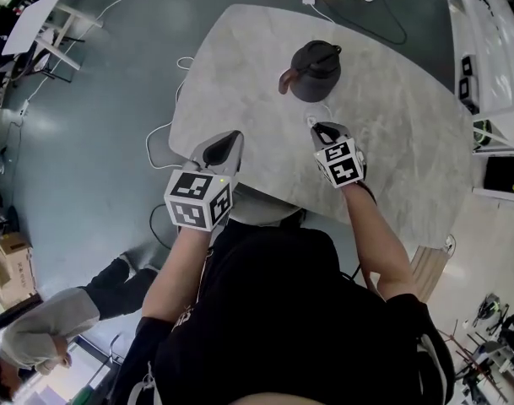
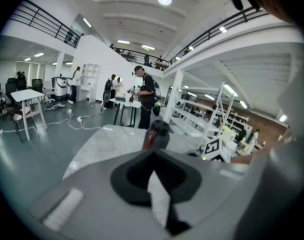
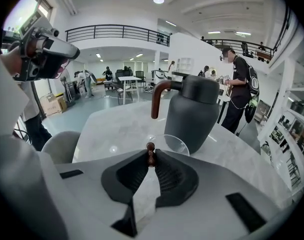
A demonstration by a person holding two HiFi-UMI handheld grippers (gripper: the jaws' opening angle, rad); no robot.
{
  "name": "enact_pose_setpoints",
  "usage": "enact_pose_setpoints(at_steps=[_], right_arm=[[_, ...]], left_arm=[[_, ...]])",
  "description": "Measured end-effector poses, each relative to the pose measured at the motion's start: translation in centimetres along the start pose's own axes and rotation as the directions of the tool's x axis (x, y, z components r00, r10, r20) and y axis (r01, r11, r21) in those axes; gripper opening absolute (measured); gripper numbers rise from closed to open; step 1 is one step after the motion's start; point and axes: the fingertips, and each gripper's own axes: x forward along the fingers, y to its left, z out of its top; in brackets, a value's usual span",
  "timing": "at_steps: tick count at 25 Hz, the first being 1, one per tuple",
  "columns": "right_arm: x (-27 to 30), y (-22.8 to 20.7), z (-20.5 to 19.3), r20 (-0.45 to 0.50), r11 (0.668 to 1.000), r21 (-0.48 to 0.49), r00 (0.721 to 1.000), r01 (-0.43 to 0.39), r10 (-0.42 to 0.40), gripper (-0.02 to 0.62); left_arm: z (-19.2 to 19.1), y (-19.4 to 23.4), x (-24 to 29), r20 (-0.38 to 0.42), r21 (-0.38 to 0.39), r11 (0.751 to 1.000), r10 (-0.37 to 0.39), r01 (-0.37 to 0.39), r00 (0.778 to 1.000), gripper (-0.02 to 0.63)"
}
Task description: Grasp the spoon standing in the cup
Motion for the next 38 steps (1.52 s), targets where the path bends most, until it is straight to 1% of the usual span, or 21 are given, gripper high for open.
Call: enact_pose_setpoints(at_steps=[4,9,13,17,20,25,29,31,35,36,38], right_arm=[[-1.6,-0.7,1.7,0.049,1.000,-0.011,0.999,0.005,-0.004,0.032],[-5.6,-2.0,4.5,0.133,1.000,-0.009,0.991,0.000,0.001,0.032],[-9.0,-3.7,6.8,0.221,1.000,0.013,0.975,-0.015,0.012,0.032],[-12.5,-4.7,8.5,0.310,0.999,0.042,0.950,-0.034,0.019,0.032],[-15.1,-4.9,10.2,0.379,0.997,0.058,0.925,-0.041,0.016,0.032],[-18.4,-4.4,13.1,0.469,0.996,0.078,0.883,-0.050,0.008,0.032],[-21.1,-3.8,15.1,0.532,0.997,0.059,0.847,-0.044,0.006,0.032],[-22.7,-3.5,16.2,0.573,0.997,0.068,0.819,-0.034,-0.011,0.032],[-26.4,-3.3,18.1,0.665,0.989,0.140,0.745,-0.053,-0.054,0.032],[-27.3,-3.2,18.3,0.680,0.987,0.152,0.730,-0.054,-0.065,0.032],[-28.9,-3.1,18.5,0.696,0.985,0.167,0.712,-0.042,-0.088,0.032]], left_arm=[[0.6,-0.5,-0.2,0.024,-0.004,1.000,0.011,-0.011,1.000,0.009],[2.0,-1.9,-0.3,0.065,-0.005,1.000,0.014,-0.014,0.998,0.009],[4.1,-3.5,0.7,0.110,0.012,1.000,0.006,-0.008,0.994,0.009],[5.4,-5.1,1.2,0.136,0.047,0.999,-0.011,0.005,0.991,0.009],[6.6,-6.1,1.2,0.145,0.086,0.996,-0.032,0.020,0.989,0.009],[9.4,-6.5,1.4,0.169,0.151,0.987,-0.073,0.047,0.983,0.009],[12.0,-6.7,1.8,0.197,0.194,0.979,-0.105,0.066,0.975,0.009],[13.2,-6.6,1.6,0.207,0.220,0.972,-0.126,0.079,0.970,0.009],[15.7,-6.7,0.5,0.241,0.267,0.959,-0.161,0.094,0.957,0.009],[16.2,-6.8,0.1,0.253,0.277,0.956,-0.168,0.095,0.953,0.009],[17.3,-7.0,-0.6,0.275,0.297,0.951,-0.177,0.092,0.945,0.009]])
